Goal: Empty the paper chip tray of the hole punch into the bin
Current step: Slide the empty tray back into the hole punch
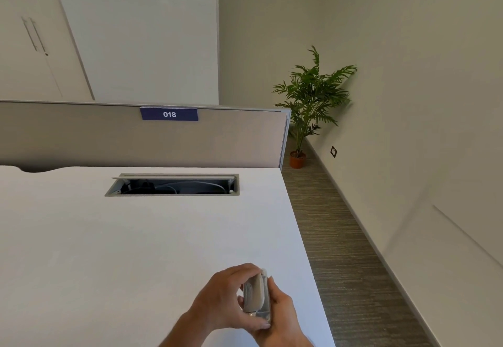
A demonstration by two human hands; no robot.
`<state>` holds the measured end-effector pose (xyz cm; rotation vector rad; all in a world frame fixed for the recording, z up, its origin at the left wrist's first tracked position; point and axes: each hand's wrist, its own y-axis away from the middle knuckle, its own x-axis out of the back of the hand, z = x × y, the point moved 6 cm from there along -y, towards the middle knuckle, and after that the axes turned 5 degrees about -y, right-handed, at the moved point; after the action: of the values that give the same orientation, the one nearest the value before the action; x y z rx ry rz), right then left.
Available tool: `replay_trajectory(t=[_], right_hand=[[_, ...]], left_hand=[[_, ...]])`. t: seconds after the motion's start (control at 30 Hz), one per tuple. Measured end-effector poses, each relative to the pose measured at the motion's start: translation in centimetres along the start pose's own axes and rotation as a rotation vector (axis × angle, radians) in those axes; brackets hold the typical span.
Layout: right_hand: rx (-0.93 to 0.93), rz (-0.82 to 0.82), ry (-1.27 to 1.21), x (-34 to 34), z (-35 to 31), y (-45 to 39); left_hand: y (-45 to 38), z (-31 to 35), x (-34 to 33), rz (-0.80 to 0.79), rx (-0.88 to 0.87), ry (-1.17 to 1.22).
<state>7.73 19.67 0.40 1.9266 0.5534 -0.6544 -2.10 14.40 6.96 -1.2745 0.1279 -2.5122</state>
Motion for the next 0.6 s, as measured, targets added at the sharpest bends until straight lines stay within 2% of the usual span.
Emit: replay_trajectory(t=[0.6], right_hand=[[-0.013,-0.035,-0.029,-0.8,-0.6,1.0]], left_hand=[[-0.3,0.5,-0.1,0.091,0.015,-0.132]])
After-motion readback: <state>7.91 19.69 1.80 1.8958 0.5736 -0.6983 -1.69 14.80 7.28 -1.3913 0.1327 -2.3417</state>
